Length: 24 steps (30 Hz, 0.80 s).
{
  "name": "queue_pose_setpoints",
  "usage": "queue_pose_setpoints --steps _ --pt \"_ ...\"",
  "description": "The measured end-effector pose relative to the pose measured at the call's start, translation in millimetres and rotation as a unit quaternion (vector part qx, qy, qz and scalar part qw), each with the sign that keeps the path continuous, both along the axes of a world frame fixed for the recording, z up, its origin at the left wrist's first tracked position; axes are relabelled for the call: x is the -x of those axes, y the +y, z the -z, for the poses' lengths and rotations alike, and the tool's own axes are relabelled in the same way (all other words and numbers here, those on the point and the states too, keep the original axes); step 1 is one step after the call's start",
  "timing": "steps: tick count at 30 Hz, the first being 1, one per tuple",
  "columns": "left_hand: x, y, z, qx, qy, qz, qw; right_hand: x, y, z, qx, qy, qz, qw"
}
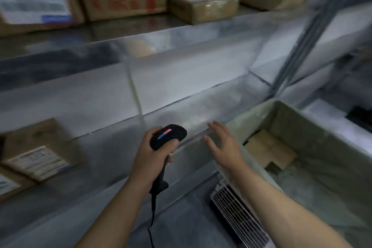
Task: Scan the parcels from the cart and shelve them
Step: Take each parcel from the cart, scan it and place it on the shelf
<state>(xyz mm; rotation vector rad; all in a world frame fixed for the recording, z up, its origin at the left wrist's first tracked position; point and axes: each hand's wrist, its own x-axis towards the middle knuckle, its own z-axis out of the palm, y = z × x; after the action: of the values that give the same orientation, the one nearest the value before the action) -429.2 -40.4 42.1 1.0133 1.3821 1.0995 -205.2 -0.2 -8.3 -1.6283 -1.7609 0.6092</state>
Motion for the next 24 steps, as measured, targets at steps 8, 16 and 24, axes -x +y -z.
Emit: queue_pose_setpoints --steps 8,16,24 --pt "-146 26 3 -0.007 0.009 0.083 0.996 -138 -30 15 0.034 -0.003 0.093 0.995" --pt "-228 44 12 0.001 0.029 0.154 0.988 -213 -42 45 0.072 0.044 0.18 0.98" --pt "-264 93 40 0.039 0.07 0.212 0.974 -233 -26 90 0.144 0.083 0.239 0.957"
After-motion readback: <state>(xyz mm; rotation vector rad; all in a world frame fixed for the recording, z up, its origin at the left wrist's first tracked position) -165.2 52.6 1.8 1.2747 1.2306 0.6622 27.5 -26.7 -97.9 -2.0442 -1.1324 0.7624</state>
